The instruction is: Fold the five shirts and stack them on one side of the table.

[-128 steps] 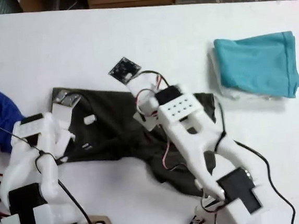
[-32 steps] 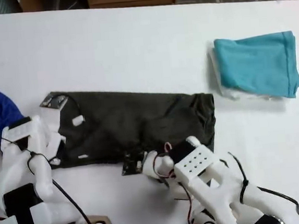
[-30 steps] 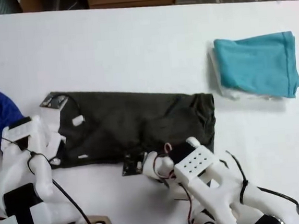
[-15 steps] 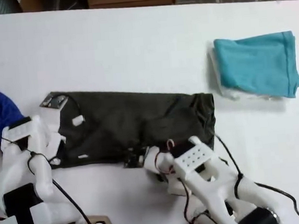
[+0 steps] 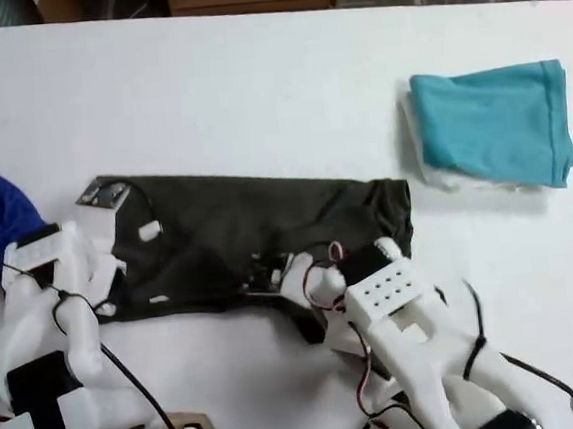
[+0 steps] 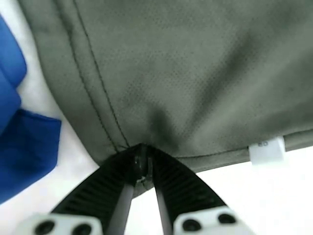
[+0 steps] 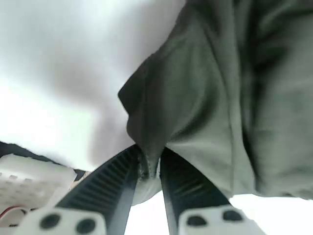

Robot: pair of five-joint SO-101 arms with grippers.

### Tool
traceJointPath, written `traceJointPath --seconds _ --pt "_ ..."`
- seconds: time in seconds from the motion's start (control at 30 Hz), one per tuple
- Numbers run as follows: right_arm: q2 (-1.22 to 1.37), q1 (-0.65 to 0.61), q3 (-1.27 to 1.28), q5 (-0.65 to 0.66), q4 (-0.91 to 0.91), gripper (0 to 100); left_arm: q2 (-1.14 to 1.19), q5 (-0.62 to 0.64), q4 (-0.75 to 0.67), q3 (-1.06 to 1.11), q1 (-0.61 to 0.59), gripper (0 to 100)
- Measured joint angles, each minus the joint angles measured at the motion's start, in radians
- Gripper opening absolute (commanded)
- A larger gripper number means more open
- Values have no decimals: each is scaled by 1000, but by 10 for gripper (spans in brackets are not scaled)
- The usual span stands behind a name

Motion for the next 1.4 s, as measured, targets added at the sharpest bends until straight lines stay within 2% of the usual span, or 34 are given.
traceJointPath --seconds 0.1,0.2,0.43,0.83,0.97,1.03,1.3,1.37,1.4 --pt "-8 34 -60 6 23 18 0 0 0 0 0 26" --pt "9 100 -123 77 32 18 0 0 0 0 0 26" --pt "207 247 -394 180 34 18 0 0 -2 2 0 26" --pt "655 221 -793 183 34 39 0 0 -2 2 0 26" --pt "749 224 -904 118 29 150 0 0 -2 2 0 26" --pt "787 224 -934 80 6 173 0 0 -2 2 0 26" --pt "810 284 -991 -97 -44 171 0 0 -2 2 0 26" --pt "783 298 -991 -124 -41 121 0 0 -2 2 0 26" --pt "763 305 -991 -137 -31 65 0 0 -2 2 0 26"
